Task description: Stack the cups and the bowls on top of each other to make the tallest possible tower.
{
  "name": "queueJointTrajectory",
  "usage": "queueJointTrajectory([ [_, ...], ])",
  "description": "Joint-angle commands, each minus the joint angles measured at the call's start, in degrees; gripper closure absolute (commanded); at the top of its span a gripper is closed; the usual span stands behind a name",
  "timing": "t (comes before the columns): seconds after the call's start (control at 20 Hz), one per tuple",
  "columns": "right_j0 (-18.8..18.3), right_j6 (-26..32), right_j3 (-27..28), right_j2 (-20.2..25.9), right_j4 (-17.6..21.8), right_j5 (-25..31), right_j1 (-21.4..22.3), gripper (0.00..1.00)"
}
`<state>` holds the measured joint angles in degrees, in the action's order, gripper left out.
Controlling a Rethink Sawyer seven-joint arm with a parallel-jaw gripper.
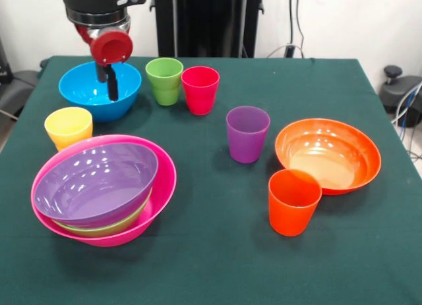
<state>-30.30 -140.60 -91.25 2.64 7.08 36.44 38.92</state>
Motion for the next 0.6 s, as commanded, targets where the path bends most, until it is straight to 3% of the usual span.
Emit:
queueJointTrajectory([
  [0.05,-1.04,15.07,-6.23,8.28,4.67,3.17,2.96,0.00],
  [0.4,-3.39,15.38,-7.40,9.19,5.50,5.81,6.07,0.00],
  [0.6,-4.36,14.47,-10.03,9.93,6.24,2.38,7.24,0.00],
])
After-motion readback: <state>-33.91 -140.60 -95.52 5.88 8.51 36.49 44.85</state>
